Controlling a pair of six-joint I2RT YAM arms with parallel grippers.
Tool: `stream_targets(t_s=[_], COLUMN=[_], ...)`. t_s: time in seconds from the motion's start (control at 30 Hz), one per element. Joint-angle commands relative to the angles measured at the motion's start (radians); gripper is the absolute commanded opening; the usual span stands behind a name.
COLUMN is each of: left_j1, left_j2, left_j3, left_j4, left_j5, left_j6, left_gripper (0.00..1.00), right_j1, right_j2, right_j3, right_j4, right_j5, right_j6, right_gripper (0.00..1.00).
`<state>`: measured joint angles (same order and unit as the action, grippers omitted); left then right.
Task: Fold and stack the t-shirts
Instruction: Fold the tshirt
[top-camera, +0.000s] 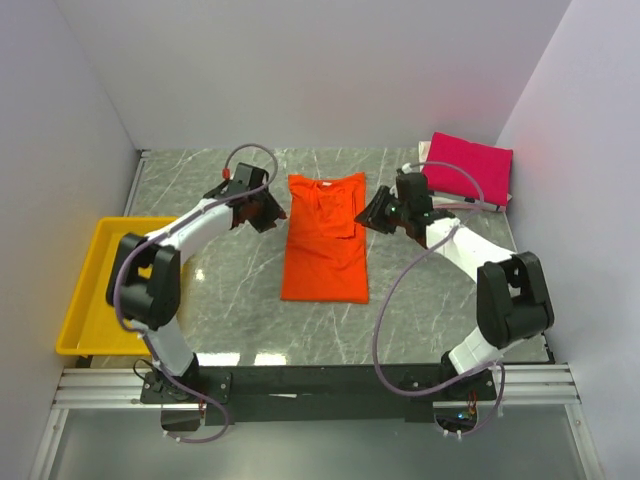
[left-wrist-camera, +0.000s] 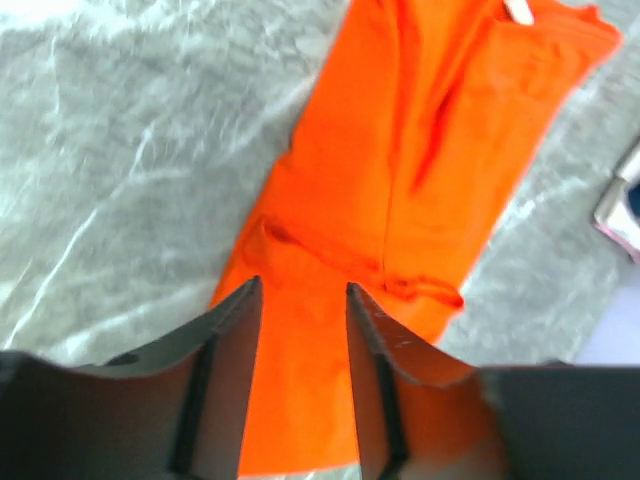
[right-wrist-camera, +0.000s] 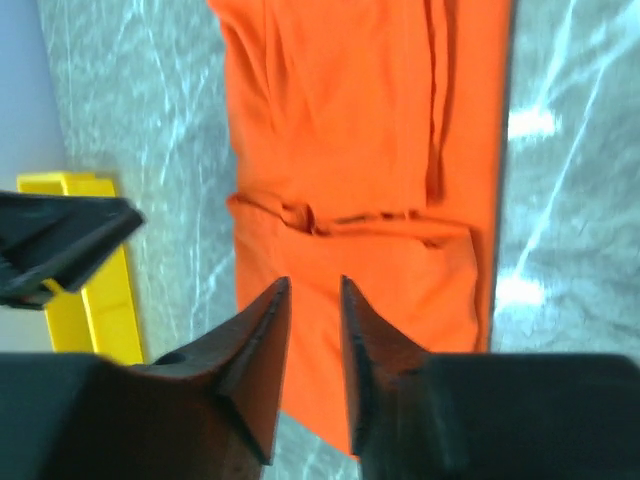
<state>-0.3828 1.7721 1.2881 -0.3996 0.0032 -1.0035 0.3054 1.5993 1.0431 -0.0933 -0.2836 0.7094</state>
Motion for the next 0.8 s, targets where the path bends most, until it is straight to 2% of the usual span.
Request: stream_targets(t_s=[0.0,0.03,0.3,0.43,0.57,0.7,0.73,0.77], left_j1=[-0.008,-0.021,-0.096,-0.102,-0.102,-0.102,-0.102,-0.102], left_j2=[-0.095,-0.109,-0.171,-0.204,-0.263,-0.296,-0.295,-0.292], left_j3=[-0.094,-0.149,-0.354,-0.450,-0.480,-0.484,-0.489,-0.498], left_j4=[0.011,0.036,0.088,0.082,0.048,0.015,0.018,0.018], left_j5=[0.049,0.076,0.124,0.116,0.097,0.092,0.104,0.138], left_j6=[0.023,0.017,-0.003,-0.001,0.008,0.019,0.020,0.020], left_gripper=[0.43,0.38,0.32,0.32,0.33,0.44,0.45,0.53], right_j1=[0.006,0.008,-0.021,-0.052,-0.055,-0.052,-0.054,-0.054], right_j2=[-0.006,-0.001,0.192,0.195,0.116,0.009,-0.037,-0.057], right_j3=[-0.105,-0.120,-0.101,-0.120,-0.147,-0.192,-0.205,-0.242], right_j4=[0.041,0.053,0.087,0.060,0.018,-0.032,-0.040,-0.052], right_j5=[-0.034,-0.038,-0.097,-0.083,-0.046,-0.032,-0.023,-0.023], right_j6=[0.007,0.015,0.010,0.012,-0.001,-0.008,-0.008,-0.010], right_gripper=[0.32,0.28,0.25,0.25,0.28,0.47,0.48,0.48])
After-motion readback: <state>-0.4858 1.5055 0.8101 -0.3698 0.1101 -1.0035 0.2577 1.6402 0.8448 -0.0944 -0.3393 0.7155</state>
